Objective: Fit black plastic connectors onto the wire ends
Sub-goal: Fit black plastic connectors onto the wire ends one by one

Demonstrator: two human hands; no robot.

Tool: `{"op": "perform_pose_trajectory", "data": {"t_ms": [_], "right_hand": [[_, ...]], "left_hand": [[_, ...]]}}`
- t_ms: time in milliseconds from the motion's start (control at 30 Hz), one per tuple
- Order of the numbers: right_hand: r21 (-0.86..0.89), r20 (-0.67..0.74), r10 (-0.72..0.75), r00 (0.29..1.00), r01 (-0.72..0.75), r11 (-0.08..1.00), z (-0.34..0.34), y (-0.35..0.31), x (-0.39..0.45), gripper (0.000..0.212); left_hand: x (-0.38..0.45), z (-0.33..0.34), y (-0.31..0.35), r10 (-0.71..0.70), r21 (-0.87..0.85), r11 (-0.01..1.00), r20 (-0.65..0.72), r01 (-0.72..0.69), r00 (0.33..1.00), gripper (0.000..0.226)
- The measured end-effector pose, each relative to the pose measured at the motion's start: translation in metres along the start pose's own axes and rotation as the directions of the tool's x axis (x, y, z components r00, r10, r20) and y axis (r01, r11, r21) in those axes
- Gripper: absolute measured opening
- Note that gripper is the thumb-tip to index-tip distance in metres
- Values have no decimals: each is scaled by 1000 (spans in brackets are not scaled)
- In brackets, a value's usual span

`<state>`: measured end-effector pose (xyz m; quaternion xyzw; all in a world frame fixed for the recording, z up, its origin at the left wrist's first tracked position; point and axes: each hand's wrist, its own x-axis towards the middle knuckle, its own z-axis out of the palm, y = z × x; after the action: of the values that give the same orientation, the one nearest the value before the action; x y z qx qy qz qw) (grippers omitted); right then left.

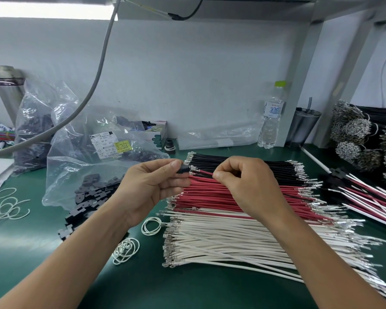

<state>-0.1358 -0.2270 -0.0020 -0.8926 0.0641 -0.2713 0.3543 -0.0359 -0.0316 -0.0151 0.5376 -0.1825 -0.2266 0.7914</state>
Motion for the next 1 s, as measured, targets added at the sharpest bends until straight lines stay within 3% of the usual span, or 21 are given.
{"op": "perform_pose_trajectory", "data": {"t_ms": [567,1000], "right_hand": [[-149,22,-115,993,117,982,0,1,-2,15],[22,49,-53,997,52,998,-1,2,0,15]], "left_hand": [[-3,5,-1,-24,72,997,-11,24,1000,37],[-3,3,0,-27,27,999,12,26,1000,36]]}}
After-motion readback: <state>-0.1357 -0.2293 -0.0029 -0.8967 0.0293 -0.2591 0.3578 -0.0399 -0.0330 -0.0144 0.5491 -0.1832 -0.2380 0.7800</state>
